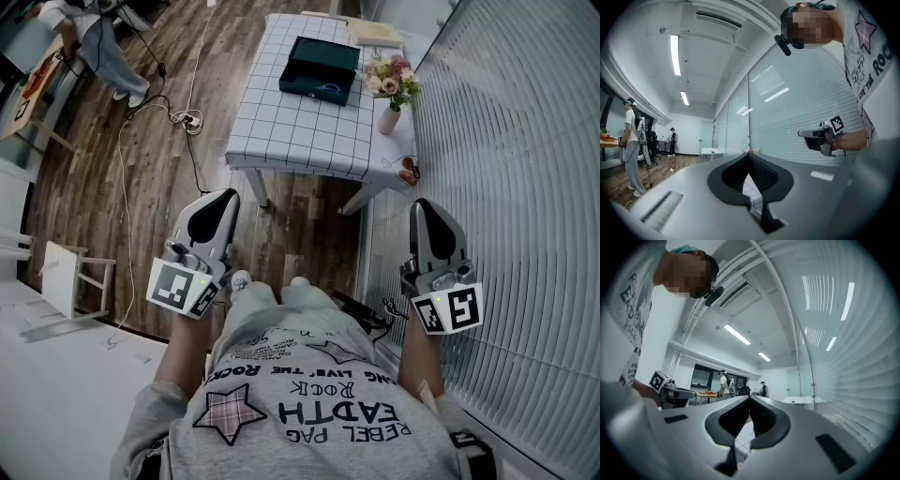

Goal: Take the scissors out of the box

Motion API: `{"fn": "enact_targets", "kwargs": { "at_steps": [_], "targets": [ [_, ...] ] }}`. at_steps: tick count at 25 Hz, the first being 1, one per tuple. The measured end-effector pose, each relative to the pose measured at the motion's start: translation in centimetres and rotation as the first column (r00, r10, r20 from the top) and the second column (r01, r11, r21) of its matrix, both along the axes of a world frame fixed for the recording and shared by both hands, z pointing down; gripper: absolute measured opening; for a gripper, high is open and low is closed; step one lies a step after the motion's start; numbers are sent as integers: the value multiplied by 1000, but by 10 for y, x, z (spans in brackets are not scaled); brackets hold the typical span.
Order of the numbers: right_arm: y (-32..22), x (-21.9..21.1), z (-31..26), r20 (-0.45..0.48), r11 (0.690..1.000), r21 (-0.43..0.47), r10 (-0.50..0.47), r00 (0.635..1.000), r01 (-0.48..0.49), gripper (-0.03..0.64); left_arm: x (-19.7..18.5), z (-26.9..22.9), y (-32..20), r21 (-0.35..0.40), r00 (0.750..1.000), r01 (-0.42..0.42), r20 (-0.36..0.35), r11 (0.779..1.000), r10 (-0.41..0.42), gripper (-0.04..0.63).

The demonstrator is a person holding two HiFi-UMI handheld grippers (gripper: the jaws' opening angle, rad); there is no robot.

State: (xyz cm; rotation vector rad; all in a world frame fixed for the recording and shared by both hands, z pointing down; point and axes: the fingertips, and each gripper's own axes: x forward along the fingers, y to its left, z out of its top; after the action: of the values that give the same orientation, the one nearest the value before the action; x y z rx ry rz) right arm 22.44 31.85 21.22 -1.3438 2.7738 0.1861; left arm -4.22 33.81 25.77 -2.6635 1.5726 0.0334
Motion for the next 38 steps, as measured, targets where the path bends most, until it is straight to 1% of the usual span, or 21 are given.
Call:
{"fn": "enact_targets", "kwargs": {
  "at_steps": [5, 11, 16, 21, 25, 29, 33, 38],
  "targets": [
    [-2, 10, 4, 22, 1000, -9, -13, 1000, 13, 12, 9, 2, -5, 2, 1000, 10, 9, 1000, -10, 9],
    [-11, 17, 6, 29, 999, -5, -47, 998, 48, 12, 17, 5, -10, 2, 999, 44, 12, 999, -44, 9],
    [-20, 5, 3, 13, 997, 1, -76, 997, 76, 12, 19, 4, -15, -5, 998, 54, 13, 999, -54, 9],
    [-29, -13, 12, -16, 994, -8, -108, 994, 107, 12, 13, 9, -30, -9, 998, 60, 18, 998, -60, 9],
    [-44, -21, 16, -36, 994, -19, -108, 993, 108, 12, 6, 13, -53, -8, 998, 57, 11, 998, -57, 9],
    [-66, -21, 16, -50, 997, -15, -79, 996, 78, 12, -8, 15, -87, -1, 999, 45, 13, 999, -45, 9],
    [-98, -26, 17, -35, 999, -29, -46, 998, 45, 12, -20, 10, -128, 9, 1000, 27, 13, 1000, -27, 9],
    [-136, -43, 13, -50, 1000, -21, -18, 999, 17, 12, -26, 6, -178, 21, 999, -43, 17, 999, 43, 9]
  ]
}}
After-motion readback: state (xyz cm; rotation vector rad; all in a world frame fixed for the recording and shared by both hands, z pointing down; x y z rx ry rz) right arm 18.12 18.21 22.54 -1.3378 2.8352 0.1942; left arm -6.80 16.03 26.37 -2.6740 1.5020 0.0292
